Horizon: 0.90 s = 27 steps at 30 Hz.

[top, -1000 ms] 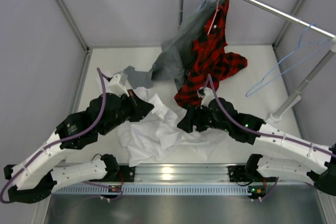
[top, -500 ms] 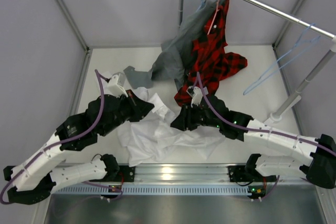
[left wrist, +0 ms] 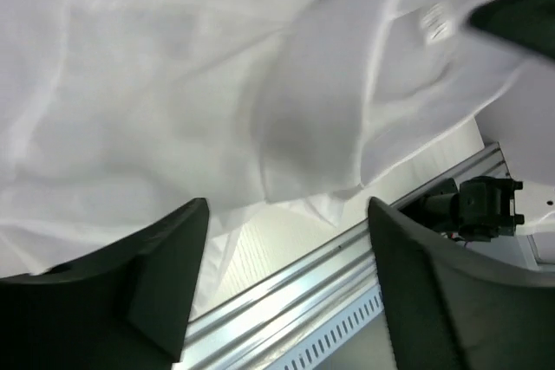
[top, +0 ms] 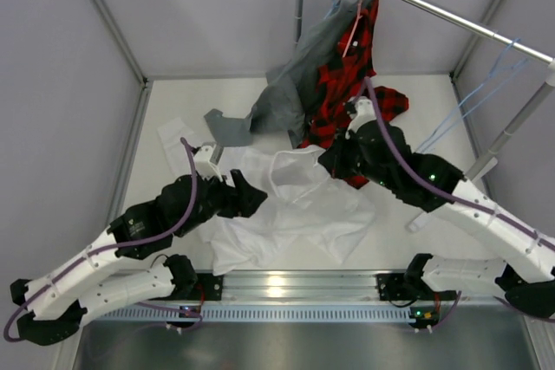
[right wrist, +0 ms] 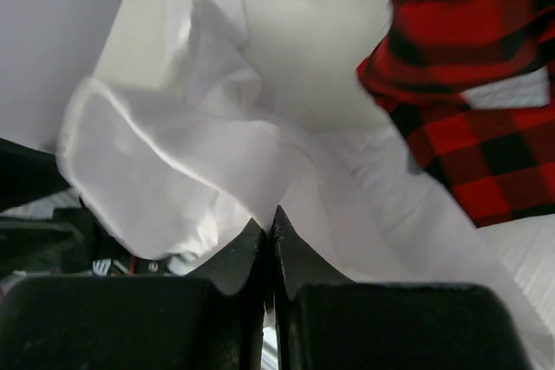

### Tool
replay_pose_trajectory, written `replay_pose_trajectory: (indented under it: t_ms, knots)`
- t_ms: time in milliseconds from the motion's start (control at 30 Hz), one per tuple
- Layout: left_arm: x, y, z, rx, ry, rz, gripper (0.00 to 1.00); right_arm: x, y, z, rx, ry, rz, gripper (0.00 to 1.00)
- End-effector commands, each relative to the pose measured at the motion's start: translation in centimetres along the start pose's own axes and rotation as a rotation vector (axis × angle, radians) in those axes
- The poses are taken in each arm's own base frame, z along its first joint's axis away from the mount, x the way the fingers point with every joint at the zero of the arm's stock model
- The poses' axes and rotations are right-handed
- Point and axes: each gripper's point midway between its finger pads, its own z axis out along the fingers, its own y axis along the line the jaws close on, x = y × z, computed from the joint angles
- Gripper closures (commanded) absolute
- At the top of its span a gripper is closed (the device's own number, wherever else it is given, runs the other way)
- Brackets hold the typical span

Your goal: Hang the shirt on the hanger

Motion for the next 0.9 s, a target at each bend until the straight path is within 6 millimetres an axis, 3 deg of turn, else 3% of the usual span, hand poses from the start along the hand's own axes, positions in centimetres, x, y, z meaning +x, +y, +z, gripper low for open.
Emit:
replay_pose_trajectory:
  t_ms: [0,67,133,267,300,333,400,433,500,600,733,867]
  knots:
    - [1.3,-1.0,0.5,0.108,0.012,0.028,0.17,-2.4,-4.3,-4.3,0.204,-0.029,-0.083,1.0]
    - [1.8,-0.7,0.6,0.106,0.027,0.038,0.08,-2.5,-4.8,-5.0,0.228,-0.011,-0.114,1.0]
    - [0.3,-1.5,-0.3,0.123,-0.006,0.04,0.05,-2.4,-5.5,-5.6,0.263,0.001,-0.139,1.0]
    - [-2.2,-2.7,-0.3,0.085,-0.021,0.096,0.17,-2.1,-5.8,-6.3,0.275,0.02,-0.135,1.0]
    - [-1.9,-3.5,0.1,0.104,0.019,0.113,0.17,-2.1,-5.6,-6.3,0.266,0.027,-0.13,1.0]
    - [-0.9,-4.0,2.0,0.085,0.079,0.133,0.17,-1.8,-5.7,-6.0,0.275,0.042,-0.128,1.0]
    - [-1.4,-6.0,2.8,0.104,0.093,0.118,0.18,-1.5,-6.1,-6.0,0.309,0.06,-0.114,1.0]
    - [-1.5,-5.9,3.9,0.055,0.08,0.119,0.2,-1.3,-6.2,-5.6,0.321,0.075,-0.112,1.0]
    - [-1.8,-7.9,3.7,0.074,0.063,0.118,0.27,-1.2,-6.2,-5.5,0.339,0.087,-0.091,1.0]
    - [-0.2,-8.0,5.0,-0.001,0.08,0.114,0.31,-1.4,-6.0,-4.8,0.356,0.089,-0.069,1.0]
    - [3.2,-6.0,6.5,-0.108,0.146,0.064,0.37,-2.1,-5.9,-4.6,0.372,0.065,-0.036,1.0]
    - [5.0,-4.9,7.7,-0.162,0.175,0.039,0.38,-2.5,-5.3,-4.3,0.357,0.069,-0.036,1.0]
